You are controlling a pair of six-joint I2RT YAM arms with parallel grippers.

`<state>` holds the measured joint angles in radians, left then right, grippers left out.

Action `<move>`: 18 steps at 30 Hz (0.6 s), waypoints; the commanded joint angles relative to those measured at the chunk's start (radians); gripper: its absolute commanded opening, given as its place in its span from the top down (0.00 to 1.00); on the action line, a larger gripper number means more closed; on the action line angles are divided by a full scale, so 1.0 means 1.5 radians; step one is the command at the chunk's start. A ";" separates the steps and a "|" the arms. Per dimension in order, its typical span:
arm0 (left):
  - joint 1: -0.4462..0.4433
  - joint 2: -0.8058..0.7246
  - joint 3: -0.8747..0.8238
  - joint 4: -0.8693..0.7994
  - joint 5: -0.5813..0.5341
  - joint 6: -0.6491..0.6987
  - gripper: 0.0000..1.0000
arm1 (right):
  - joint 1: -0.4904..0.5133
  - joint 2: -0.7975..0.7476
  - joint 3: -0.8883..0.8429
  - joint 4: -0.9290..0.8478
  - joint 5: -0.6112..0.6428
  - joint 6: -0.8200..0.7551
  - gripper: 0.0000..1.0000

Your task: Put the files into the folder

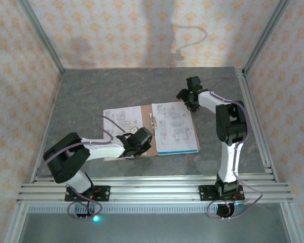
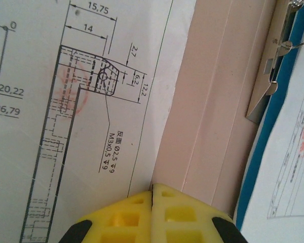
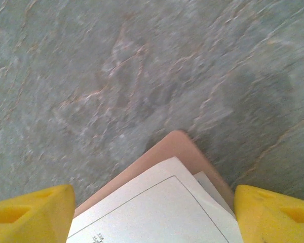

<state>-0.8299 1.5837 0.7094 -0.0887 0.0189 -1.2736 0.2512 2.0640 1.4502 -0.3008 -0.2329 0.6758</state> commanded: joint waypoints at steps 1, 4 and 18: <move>0.007 0.000 -0.017 -0.050 -0.007 0.014 1.00 | 0.005 0.004 0.023 -0.023 0.016 0.011 0.19; 0.007 -0.003 -0.017 -0.051 -0.007 0.014 1.00 | 0.005 0.003 0.025 -0.024 0.014 0.011 0.19; 0.008 -0.022 -0.011 -0.070 -0.014 0.024 1.00 | 0.034 -0.199 -0.126 0.002 0.088 0.039 0.20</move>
<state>-0.8284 1.5665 0.7048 -0.1154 0.0189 -1.2583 0.2687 1.8935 1.3174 -0.3058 -0.1692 0.7059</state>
